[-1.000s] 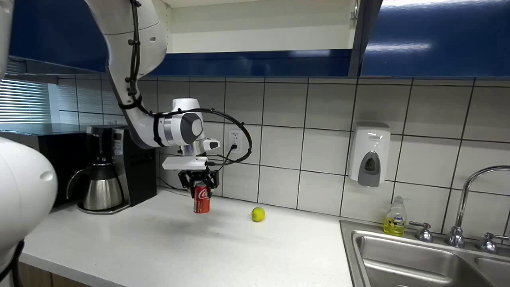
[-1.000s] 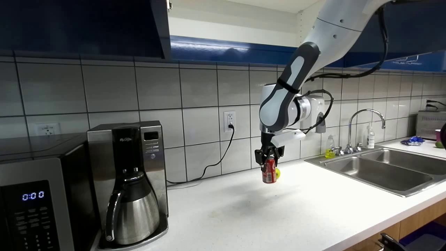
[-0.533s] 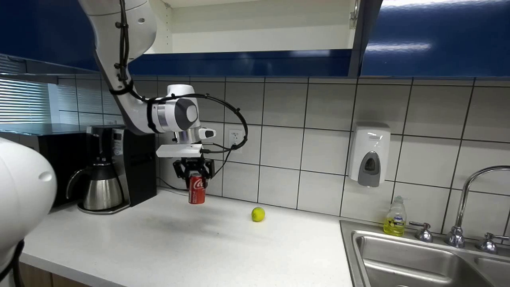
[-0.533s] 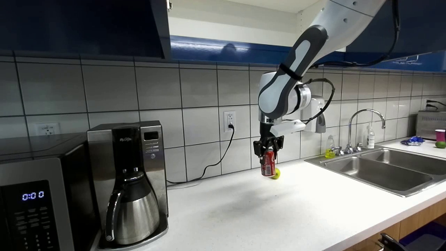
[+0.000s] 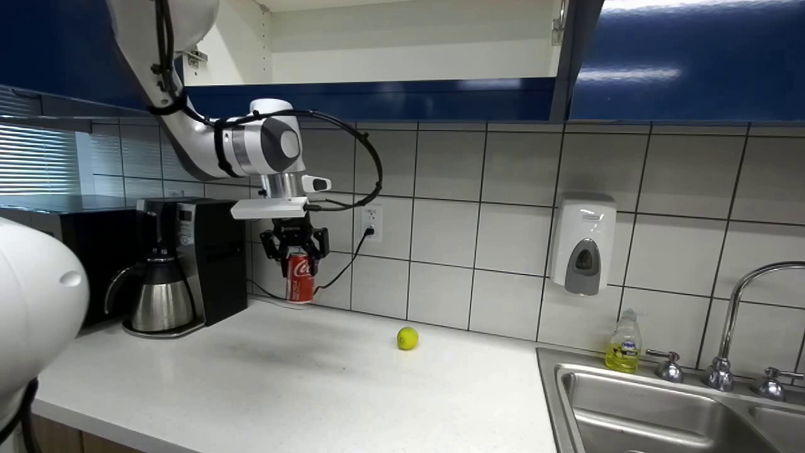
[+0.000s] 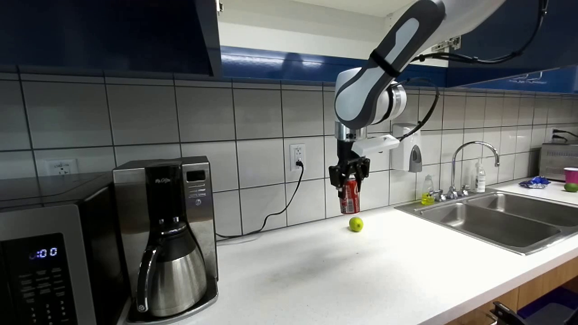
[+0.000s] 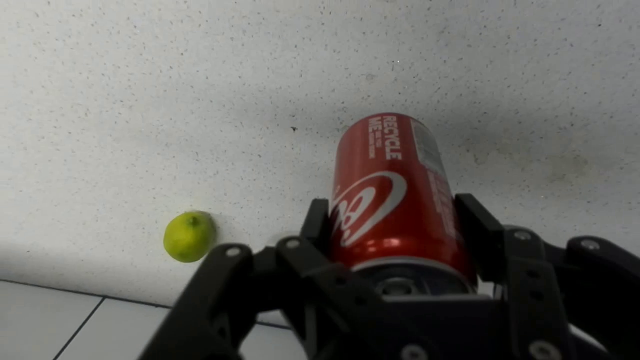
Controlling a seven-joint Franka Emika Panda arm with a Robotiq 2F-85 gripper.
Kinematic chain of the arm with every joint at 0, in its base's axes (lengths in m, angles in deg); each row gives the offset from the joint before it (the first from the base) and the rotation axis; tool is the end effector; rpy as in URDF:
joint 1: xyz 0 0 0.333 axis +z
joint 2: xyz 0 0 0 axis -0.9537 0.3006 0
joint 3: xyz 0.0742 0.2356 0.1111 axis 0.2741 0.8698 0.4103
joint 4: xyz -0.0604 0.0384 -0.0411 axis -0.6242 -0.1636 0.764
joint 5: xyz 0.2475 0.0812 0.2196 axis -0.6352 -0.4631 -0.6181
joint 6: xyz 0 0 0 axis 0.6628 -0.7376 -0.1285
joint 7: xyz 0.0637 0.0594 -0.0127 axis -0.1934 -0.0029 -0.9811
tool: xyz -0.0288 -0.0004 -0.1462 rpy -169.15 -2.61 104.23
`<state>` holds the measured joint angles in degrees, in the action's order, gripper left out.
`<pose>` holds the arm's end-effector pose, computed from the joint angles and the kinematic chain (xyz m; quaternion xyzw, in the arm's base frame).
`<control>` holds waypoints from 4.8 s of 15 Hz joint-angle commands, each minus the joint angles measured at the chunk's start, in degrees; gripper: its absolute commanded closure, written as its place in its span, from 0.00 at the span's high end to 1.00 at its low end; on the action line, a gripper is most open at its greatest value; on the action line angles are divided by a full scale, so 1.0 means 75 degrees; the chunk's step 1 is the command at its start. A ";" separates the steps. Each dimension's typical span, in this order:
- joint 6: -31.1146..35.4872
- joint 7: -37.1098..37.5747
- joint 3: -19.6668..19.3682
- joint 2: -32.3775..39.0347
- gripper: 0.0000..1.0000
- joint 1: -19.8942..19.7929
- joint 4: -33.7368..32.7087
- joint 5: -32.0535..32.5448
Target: Put the red can in the open upper cabinet.
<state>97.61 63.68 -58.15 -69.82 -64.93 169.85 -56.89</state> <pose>0.4717 0.0477 0.3157 0.9899 0.1036 0.0797 0.0545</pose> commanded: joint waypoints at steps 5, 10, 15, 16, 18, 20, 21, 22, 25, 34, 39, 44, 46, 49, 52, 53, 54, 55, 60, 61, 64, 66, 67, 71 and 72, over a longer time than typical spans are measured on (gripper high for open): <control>-0.0925 -0.0073 0.0404 -0.1337 0.40 -0.0166 0.0424 -0.0419; -0.1625 -0.0086 0.0495 -0.2056 0.40 -0.0127 0.0501 -0.0718; -0.2336 -0.0059 0.0614 -0.2776 0.40 -0.0108 0.0296 -0.0787; -0.2445 -0.0064 0.0632 -0.2910 0.40 -0.0103 0.0252 -0.0801; -0.2643 -0.0052 0.0677 -0.3154 0.40 -0.0091 0.0148 -0.0827; -0.2819 -0.0044 0.0718 -0.3302 0.40 -0.0082 -0.0004 -0.0857; -0.2874 -0.0023 0.0742 -0.3351 0.40 -0.0081 -0.0092 -0.0873; -0.2923 -0.0021 0.0767 -0.3383 0.40 -0.0080 -0.0182 -0.0865; -0.3109 -0.0004 0.0852 -0.3438 0.40 -0.0063 -0.0491 -0.0868; -0.3685 0.0071 0.1020 -0.3562 0.40 -0.0065 -0.1411 -0.0882; -0.4098 0.0088 0.1087 -0.3648 0.40 -0.0065 -0.1923 -0.0869; -0.4406 0.0111 0.1156 -0.3705 0.40 -0.0069 -0.2429 -0.0856; -0.4523 0.0115 0.1175 -0.3684 0.40 -0.0076 -0.2671 -0.0858; -0.4650 0.0123 0.1174 -0.3582 0.40 -0.0089 -0.3093 -0.0883; -0.4780 0.0161 0.1176 -0.3478 0.40 -0.0123 -0.3518 -0.0869; -0.4799 0.0180 0.1188 -0.3427 0.40 -0.0125 -0.3646 -0.0868; -0.4817 0.0192 0.1191 -0.3391 0.40 -0.0128 -0.3754 -0.0868; -0.4826 0.0210 0.1199 -0.3329 0.40 -0.0133 -0.3877 -0.0865; -0.4789 0.0310 0.1219 -0.2896 0.40 -0.0167 -0.4500 -0.0829; -0.4807 0.0337 0.1222 -0.2803 0.40 -0.0168 -0.4633 -0.0828; -0.4831 0.0420 0.1231 -0.2588 0.40 -0.0157 -0.4933 -0.0833; -0.4882 0.0447 0.1247 -0.2490 0.40 -0.0146 -0.5095 -0.0818; -0.4912 0.0460 0.1254 -0.2442 0.40 -0.0146 -0.5175 -0.0807; -0.5220 0.0519 0.1291 -0.2281 0.40 -0.0139 -0.5572 -0.0795; -0.5282 0.0536 0.1299 -0.2255 0.40 -0.0135 -0.5667 -0.0801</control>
<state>61.20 66.16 -49.70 -88.51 -64.91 132.16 -62.88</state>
